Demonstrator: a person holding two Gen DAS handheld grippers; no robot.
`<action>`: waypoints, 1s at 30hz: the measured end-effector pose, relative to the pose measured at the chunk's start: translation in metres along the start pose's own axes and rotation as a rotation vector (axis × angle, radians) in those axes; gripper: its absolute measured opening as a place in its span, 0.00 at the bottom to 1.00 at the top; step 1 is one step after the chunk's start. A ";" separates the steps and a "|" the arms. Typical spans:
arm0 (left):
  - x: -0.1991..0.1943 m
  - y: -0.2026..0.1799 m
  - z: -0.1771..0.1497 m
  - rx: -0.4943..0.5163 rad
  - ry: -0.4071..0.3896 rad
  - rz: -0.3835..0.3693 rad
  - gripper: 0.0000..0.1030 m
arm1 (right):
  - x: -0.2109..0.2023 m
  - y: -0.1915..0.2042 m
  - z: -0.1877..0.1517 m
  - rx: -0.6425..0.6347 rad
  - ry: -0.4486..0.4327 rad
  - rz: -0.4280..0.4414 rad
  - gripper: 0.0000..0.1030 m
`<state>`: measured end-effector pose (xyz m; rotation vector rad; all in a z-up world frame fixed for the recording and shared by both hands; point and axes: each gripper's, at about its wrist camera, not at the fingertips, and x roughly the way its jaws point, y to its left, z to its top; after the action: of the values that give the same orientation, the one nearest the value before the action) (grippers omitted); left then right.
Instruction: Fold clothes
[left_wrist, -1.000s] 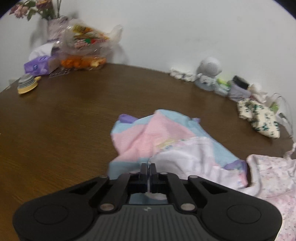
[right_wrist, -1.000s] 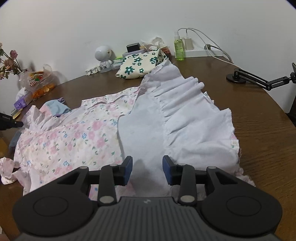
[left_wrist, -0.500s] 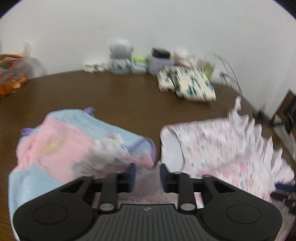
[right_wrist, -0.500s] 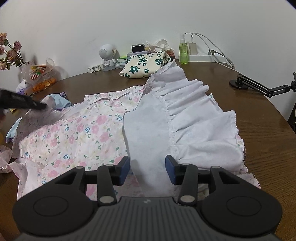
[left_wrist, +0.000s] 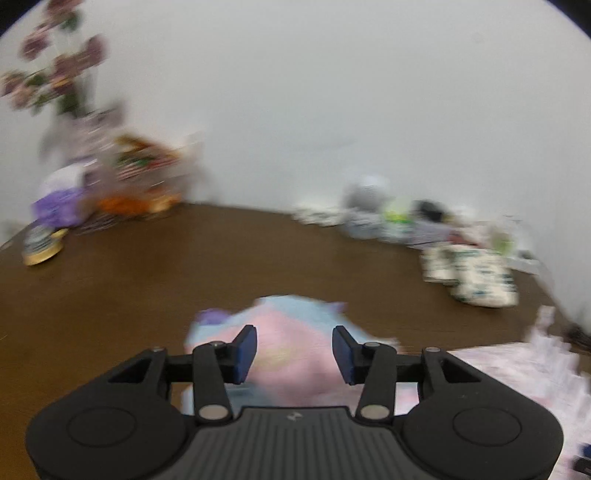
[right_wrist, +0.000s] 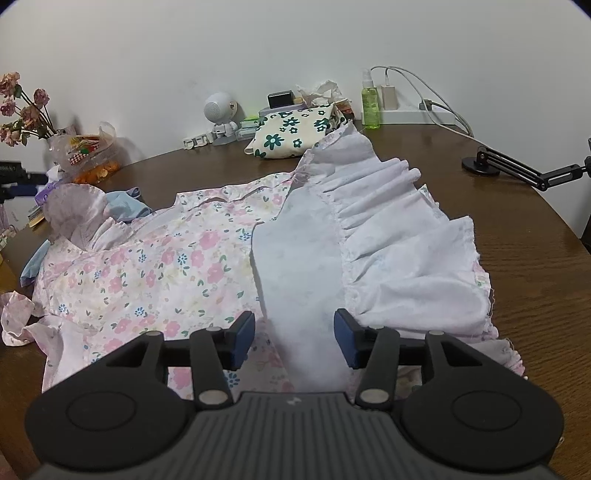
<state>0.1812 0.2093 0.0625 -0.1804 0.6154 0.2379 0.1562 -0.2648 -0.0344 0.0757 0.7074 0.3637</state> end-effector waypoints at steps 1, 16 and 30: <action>0.008 0.008 -0.001 -0.016 0.016 0.034 0.40 | 0.000 0.000 0.000 0.000 0.001 -0.002 0.47; 0.074 -0.006 -0.025 -0.002 0.197 -0.212 0.22 | 0.004 0.011 0.002 -0.024 0.020 -0.038 0.54; 0.041 -0.051 -0.035 0.370 0.129 -0.179 0.23 | 0.006 0.013 0.001 -0.041 0.016 -0.028 0.62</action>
<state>0.2079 0.1588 0.0150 0.1076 0.7560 -0.0631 0.1571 -0.2500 -0.0350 0.0238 0.7160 0.3519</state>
